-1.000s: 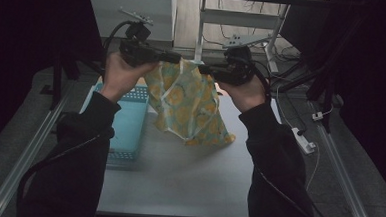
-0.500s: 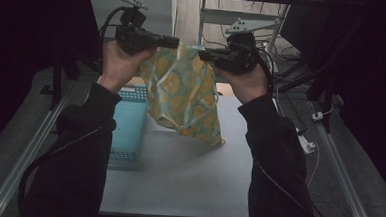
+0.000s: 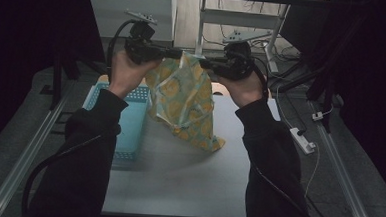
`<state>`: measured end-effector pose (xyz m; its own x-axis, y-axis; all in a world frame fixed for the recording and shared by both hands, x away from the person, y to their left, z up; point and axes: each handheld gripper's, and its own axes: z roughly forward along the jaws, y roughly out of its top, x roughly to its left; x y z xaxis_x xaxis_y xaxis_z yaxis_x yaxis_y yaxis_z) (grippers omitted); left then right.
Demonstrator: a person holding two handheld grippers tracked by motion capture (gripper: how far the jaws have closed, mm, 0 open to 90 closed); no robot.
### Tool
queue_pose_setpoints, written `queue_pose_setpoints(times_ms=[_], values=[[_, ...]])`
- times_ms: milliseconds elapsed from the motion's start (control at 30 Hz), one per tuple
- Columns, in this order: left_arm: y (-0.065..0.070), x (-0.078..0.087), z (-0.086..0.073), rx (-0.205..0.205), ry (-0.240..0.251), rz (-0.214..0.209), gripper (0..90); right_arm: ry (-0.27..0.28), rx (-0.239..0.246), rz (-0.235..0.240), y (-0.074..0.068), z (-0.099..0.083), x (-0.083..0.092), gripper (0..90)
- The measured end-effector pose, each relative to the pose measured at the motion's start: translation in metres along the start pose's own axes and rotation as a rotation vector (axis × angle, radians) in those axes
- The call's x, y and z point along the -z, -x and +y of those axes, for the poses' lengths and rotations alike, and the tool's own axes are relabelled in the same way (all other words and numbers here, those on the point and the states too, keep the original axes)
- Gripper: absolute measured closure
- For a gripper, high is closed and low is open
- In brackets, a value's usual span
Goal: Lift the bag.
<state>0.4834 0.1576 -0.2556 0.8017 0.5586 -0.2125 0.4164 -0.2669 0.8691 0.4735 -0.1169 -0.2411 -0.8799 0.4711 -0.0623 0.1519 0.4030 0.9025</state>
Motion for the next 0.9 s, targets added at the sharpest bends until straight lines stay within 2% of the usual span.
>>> queue_pose_setpoints(times_ms=[333,600,900], values=[[-0.006,-0.023,-0.02,-0.022,-0.057,-0.002,86.3,-0.033,-0.031,-0.001,0.01,-0.026,-0.012,89.9],[-0.01,-0.042,-0.037,-0.024,-0.083,-0.011,84.1,-0.061,-0.063,0.012,0.014,-0.048,-0.026,89.2],[-0.014,-0.059,-0.054,-0.023,-0.129,-0.001,82.0,-0.095,-0.095,0.026,0.016,-0.068,-0.038,87.6]])
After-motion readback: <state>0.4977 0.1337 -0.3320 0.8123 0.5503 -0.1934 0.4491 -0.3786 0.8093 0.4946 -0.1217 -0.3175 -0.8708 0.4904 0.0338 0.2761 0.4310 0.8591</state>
